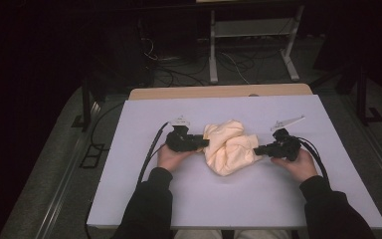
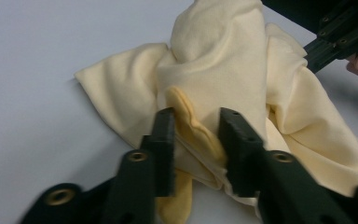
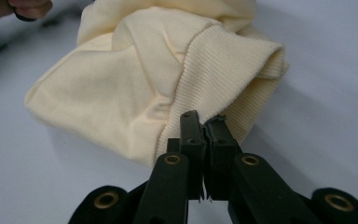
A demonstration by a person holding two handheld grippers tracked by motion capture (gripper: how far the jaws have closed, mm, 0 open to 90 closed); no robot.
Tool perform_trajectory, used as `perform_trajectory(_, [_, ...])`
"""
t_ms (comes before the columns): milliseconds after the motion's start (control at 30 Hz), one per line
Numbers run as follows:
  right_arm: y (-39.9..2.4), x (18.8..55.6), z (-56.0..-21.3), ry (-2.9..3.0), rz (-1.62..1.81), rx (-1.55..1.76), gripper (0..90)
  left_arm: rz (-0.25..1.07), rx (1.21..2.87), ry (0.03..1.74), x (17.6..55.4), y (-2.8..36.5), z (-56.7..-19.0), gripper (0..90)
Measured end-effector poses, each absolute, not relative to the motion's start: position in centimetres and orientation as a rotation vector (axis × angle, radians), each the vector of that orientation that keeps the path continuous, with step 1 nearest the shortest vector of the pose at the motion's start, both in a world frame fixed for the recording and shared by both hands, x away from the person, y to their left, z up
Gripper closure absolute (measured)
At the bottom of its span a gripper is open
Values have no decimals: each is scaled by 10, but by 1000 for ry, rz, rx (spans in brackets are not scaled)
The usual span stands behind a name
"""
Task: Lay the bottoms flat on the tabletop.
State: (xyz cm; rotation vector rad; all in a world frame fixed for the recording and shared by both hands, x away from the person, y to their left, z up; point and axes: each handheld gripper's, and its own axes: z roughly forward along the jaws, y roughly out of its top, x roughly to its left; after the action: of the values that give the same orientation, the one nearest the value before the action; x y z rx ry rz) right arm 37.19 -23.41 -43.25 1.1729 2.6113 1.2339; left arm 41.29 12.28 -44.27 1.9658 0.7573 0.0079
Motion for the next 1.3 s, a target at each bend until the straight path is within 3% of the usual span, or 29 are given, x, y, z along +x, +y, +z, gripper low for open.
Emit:
perform_trajectory(67, [-231,369,-432,2629,1194,1203,870,22,1983,764,412,124,-441,835])
perform_trajectory(100, [-231,369,-432,2629,1194,1203,870,22,1983,764,412,124,-441,841])
perform_trajectory(867, [-225,347,-399,2581,1339,1140,875,212,1781,817,381,158,-385,857])
perform_trajectory(1300, [-201,334,-387,2615,1346,1037,875,268,1776,816,374,171,-348,857])
